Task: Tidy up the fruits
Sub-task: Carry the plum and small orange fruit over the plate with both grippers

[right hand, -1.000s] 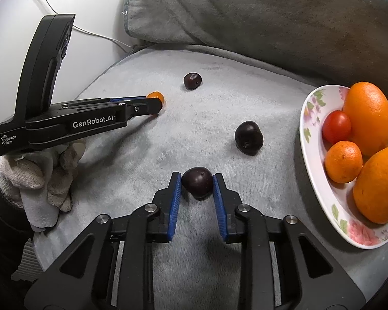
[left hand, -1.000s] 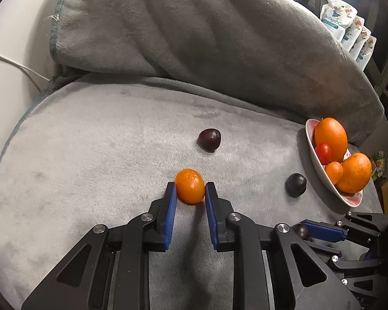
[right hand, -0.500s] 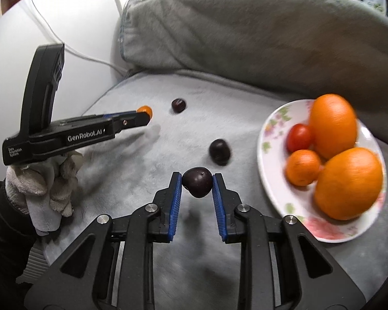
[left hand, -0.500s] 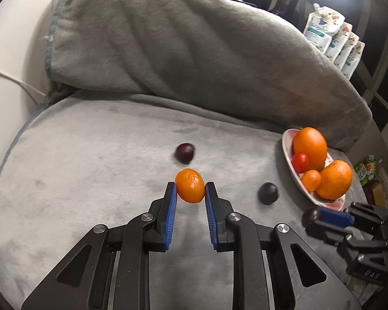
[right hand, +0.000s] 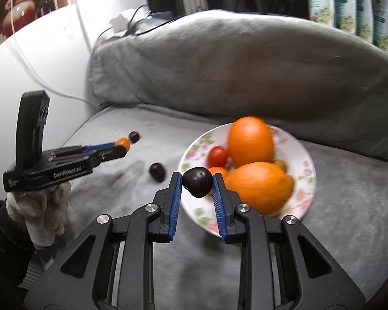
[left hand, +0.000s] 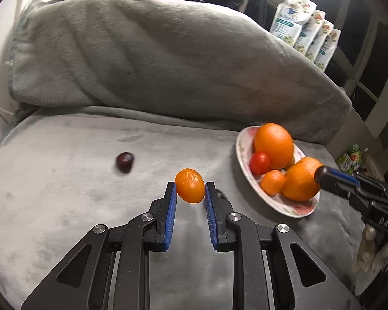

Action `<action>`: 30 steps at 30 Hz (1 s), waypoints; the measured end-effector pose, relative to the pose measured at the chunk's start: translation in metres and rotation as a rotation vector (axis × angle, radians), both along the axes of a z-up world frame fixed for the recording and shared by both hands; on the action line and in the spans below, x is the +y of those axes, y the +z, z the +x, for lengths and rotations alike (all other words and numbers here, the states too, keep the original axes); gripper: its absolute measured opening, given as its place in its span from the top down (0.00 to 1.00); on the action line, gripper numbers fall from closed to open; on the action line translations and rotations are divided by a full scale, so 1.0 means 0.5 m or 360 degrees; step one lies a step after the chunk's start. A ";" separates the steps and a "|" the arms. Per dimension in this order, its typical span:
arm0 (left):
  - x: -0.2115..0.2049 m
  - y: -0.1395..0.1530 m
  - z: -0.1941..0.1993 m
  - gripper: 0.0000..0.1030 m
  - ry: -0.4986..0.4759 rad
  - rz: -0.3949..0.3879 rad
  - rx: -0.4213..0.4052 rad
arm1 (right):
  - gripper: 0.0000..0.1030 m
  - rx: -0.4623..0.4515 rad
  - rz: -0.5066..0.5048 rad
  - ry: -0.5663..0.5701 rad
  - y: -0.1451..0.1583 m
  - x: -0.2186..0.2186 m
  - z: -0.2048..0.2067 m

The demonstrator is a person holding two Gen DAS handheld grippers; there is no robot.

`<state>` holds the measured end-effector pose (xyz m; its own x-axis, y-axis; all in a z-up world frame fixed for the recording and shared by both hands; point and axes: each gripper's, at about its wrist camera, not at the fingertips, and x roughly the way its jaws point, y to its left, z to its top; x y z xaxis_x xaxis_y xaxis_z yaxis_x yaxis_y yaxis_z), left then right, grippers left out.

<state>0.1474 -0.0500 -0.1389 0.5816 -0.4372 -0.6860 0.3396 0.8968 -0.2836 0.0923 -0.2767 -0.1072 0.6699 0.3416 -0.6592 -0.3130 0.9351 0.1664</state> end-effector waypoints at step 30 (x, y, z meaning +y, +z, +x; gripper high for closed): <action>-0.141 0.013 -0.015 0.80 -0.0212 0.0043 -0.0009 | 0.75 -0.0013 0.0058 -0.0239 0.008 -0.159 0.048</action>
<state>0.1399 -0.1204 -0.1323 0.5235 -0.4920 -0.6957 0.4574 0.8511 -0.2577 0.1162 -0.3559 -0.1032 0.7205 0.2606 -0.6426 -0.1713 0.9649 0.1992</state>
